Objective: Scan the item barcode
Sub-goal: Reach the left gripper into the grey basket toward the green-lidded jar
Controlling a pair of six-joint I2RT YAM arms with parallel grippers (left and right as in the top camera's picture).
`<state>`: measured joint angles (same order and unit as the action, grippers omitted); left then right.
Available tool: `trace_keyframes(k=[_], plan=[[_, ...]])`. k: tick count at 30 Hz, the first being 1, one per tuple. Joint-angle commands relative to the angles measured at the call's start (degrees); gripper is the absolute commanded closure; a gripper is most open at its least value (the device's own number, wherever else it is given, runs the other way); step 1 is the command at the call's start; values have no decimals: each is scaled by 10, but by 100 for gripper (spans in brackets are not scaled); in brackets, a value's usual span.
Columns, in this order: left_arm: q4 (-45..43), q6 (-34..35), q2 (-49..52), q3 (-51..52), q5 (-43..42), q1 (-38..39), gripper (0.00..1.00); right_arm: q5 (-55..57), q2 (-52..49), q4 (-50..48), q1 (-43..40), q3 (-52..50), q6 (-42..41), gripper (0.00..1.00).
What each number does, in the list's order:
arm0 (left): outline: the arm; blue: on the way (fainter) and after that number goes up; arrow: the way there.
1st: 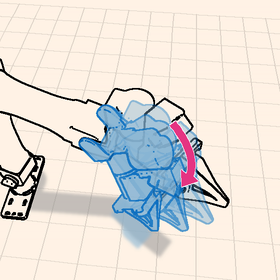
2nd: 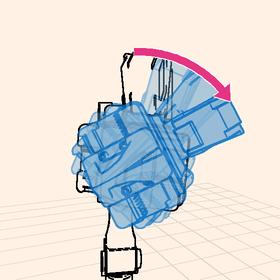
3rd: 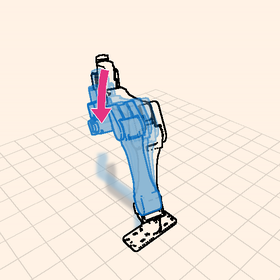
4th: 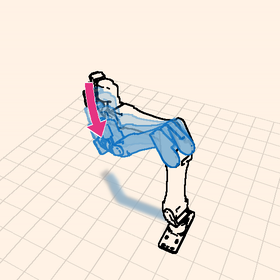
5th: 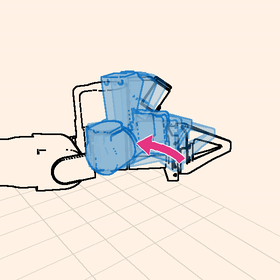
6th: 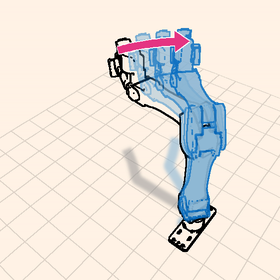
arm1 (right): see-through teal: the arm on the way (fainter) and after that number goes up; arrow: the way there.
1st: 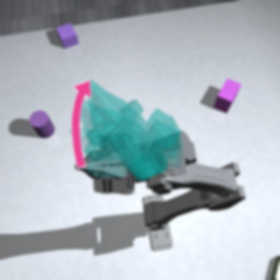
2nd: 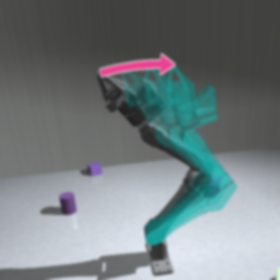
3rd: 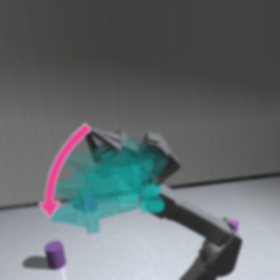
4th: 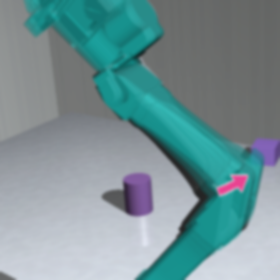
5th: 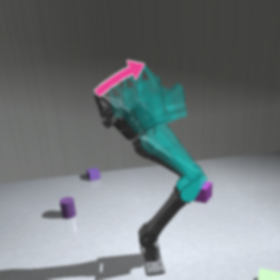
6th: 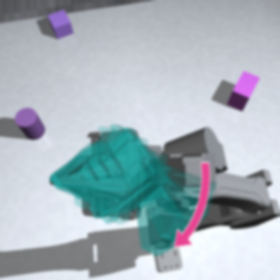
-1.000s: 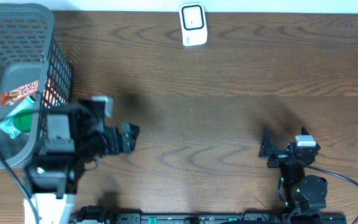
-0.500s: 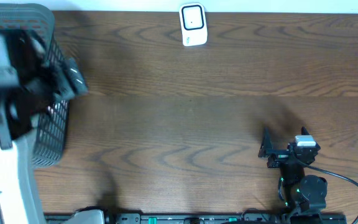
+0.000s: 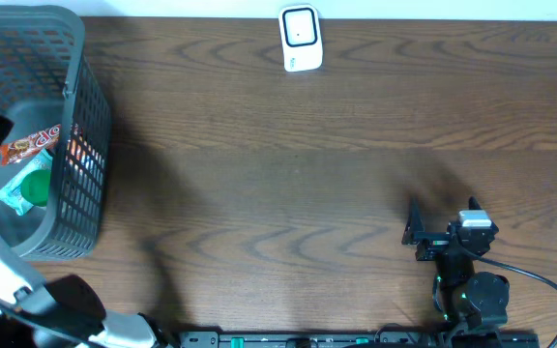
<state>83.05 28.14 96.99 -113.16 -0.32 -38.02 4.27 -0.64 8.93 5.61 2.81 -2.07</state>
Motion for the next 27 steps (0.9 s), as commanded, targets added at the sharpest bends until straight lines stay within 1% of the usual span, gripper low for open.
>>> trace_keyframes(k=[1, 10, 13, 21, 27], plan=[[5, 11, 30, -4, -23, -7, 2, -3, 3, -1, 5, -3, 9, 1], [-1, 57, 109, 20, -22, -7, 2, -3, 3, -1, 5, -3, 9, 1], [-12, 56, 139, 39, -22, -6, 2, -3, 3, -1, 5, -3, 9, 1], [-71, 56, 207, 105, -23, -2, 3, -3, 3, -1, 5, -3, 9, 1], [-136, 56, 213, 171, -23, 4, 2, -3, 3, -1, 5, -3, 9, 1]])
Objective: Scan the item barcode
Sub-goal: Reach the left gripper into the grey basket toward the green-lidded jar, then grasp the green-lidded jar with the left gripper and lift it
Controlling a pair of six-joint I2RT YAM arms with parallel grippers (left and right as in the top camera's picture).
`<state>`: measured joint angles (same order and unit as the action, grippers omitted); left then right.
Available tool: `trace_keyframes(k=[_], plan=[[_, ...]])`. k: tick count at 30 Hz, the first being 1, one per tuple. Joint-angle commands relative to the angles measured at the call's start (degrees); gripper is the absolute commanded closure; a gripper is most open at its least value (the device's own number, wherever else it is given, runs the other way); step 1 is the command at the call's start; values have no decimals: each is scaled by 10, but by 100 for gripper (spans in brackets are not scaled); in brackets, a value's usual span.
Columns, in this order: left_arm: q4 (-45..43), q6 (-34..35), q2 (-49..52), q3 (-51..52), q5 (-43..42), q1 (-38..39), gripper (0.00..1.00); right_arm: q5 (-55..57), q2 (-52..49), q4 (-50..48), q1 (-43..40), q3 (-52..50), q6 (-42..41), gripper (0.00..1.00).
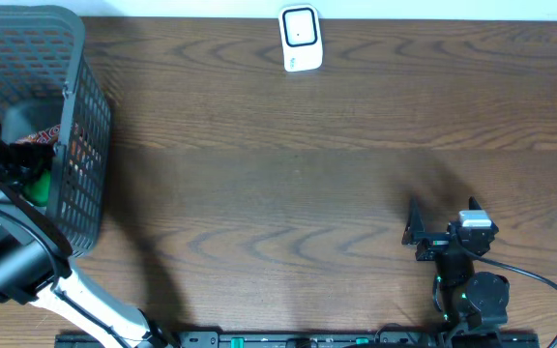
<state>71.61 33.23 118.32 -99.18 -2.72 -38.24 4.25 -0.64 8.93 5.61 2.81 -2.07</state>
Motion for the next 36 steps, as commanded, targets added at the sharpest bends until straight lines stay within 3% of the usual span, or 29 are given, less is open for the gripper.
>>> trace_keyframes(k=[1, 6, 9, 11, 24, 36], plan=[[-36, 5, 0, 46, 2, 8, 2, -3, 3, -1, 5, -3, 9, 1], [-85, 5, 0, 103, 2, 17, 1, -3, 3, -1, 5, -3, 9, 1], [-92, 5, 0, 114, 3, 20, 22, -3, 3, -1, 5, -3, 9, 1], [-94, 5, -1, 113, 4, 20, 28, -3, 3, -1, 5, -3, 9, 1], [-87, 5, -77, 83, 3, 19, 28, -3, 3, -1, 5, -3, 9, 1], [-98, 7, -338, 76, 3, 34, 28, -3, 3, -1, 5, -3, 9, 1]])
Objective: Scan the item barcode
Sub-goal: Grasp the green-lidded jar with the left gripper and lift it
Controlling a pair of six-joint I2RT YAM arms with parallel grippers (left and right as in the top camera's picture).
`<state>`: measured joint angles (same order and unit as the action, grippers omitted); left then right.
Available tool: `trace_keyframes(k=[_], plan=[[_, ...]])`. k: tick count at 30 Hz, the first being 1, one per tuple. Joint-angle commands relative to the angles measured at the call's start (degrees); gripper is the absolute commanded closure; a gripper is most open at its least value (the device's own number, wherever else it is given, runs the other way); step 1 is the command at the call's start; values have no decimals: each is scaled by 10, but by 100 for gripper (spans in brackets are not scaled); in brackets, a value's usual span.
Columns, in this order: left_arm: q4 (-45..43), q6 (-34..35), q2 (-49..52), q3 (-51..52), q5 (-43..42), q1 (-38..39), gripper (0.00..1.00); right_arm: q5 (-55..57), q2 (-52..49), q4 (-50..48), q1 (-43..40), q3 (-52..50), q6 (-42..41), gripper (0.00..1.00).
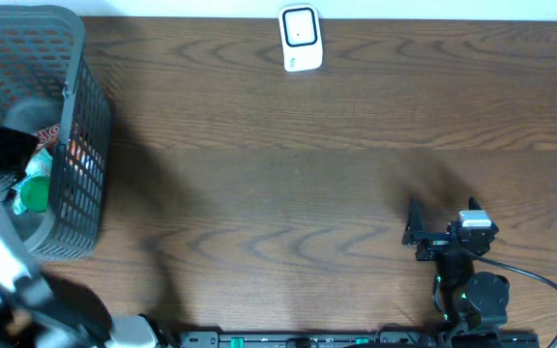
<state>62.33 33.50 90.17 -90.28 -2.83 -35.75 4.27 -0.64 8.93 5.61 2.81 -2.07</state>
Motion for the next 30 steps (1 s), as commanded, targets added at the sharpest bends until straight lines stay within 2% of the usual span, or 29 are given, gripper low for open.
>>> trace_keyframes(k=[1, 3, 4, 6, 11, 23, 30], plan=[[-10, 5, -78, -13, 5, 9, 27, -3, 3, -1, 5, -3, 9, 1], [-17, 6, -113, -12, 22, 8, 27, -3, 3, -1, 5, -3, 9, 1], [-18, 7, -119, -12, 30, 8, 23, -3, 3, -1, 5, -3, 9, 1], [-16, 8, -125, -11, 55, 8, 2, -3, 3, -1, 5, -3, 9, 1], [-16, 12, -85, 7, 61, 8, 2, -3, 3, -1, 5, -3, 9, 1], [6, 32, 144, 11, 48, 8, 2, -3, 3, -1, 5, -3, 9, 1], [3, 32, 214, 11, 48, 8, 2, -3, 3, -1, 5, -3, 9, 1]])
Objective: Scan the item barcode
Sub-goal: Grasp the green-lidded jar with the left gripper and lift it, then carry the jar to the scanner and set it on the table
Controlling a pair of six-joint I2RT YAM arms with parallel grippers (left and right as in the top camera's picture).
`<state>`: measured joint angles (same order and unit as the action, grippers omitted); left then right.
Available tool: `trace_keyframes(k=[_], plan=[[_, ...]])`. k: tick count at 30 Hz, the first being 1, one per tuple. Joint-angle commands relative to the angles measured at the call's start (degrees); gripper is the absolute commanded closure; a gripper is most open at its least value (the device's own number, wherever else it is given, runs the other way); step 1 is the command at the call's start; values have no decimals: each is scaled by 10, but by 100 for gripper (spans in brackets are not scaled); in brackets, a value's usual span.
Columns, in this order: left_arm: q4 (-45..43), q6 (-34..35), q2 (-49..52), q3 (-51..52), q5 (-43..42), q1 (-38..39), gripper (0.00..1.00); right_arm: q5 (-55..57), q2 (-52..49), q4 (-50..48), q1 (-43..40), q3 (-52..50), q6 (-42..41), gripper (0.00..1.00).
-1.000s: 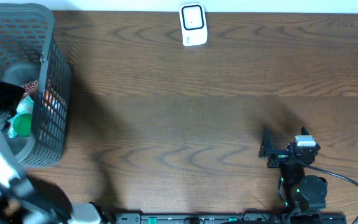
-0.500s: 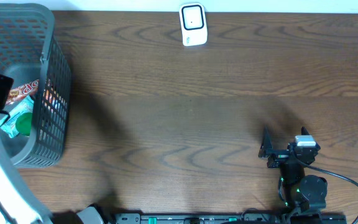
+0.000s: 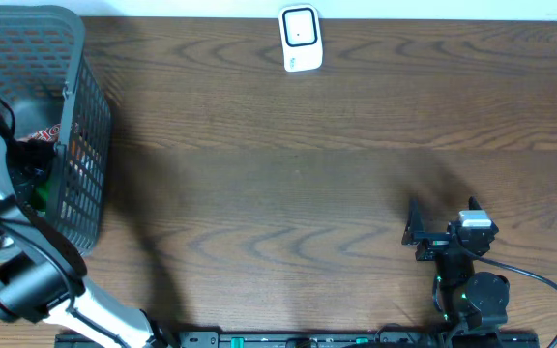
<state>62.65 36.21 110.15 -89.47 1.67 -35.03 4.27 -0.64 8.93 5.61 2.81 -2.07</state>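
Observation:
My left arm reaches down into the grey mesh basket (image 3: 83, 116) at the far left. Its gripper (image 3: 25, 160) sits low among the items, and its jaws are hidden by the wrist and the clutter. A red snack packet (image 3: 48, 132) lies just beside the gripper, and a sliver of a green item (image 3: 39, 190) shows below it. The white barcode scanner (image 3: 300, 39) stands at the table's far edge, in the middle. My right gripper (image 3: 412, 224) rests at the front right, its fingers together and holding nothing.
The basket's tall walls surround the left gripper on all sides. Bare brown tabletop (image 3: 278, 174) stretches between the basket and the scanner. The right arm's base and cable (image 3: 540, 285) lie at the front right edge.
My left arm has shifted, and its gripper now sits lower over the items, covering most of the green item that was in plain view. The right arm and the scanner have not moved.
My left gripper was at the basket's left side with the red packet and green item visible. Then it was down over them. Then it was further left, with both items still in the basket. Now it is down among them again.

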Motion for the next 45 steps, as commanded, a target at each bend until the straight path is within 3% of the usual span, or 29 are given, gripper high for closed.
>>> trace_keyframes(k=[1, 11, 14, 17, 24, 36, 45], plan=[[-2, 5, 22, 3, 3, 1, 2, -3, 3, -1, 5, -3, 9, 1], [-10, 0, 104, 4, 3, 1, 1, -3, 3, -1, 5, -3, 9, 1], [-5, -1, 120, 4, 3, 1, 21, -3, 3, -1, 5, -3, 9, 1], [-3, -4, 118, 4, 3, 1, 34, -3, 3, -1, 5, -3, 9, 1], [2, -4, 84, 3, 3, 1, 41, -3, 3, -1, 5, -3, 9, 1], [7, -5, -154, -20, 2, 1, 41, -3, 3, -1, 5, -3, 9, 1], [-13, -5, -393, -20, -160, 26, 41, -3, 3, -1, 5, -3, 9, 1]])
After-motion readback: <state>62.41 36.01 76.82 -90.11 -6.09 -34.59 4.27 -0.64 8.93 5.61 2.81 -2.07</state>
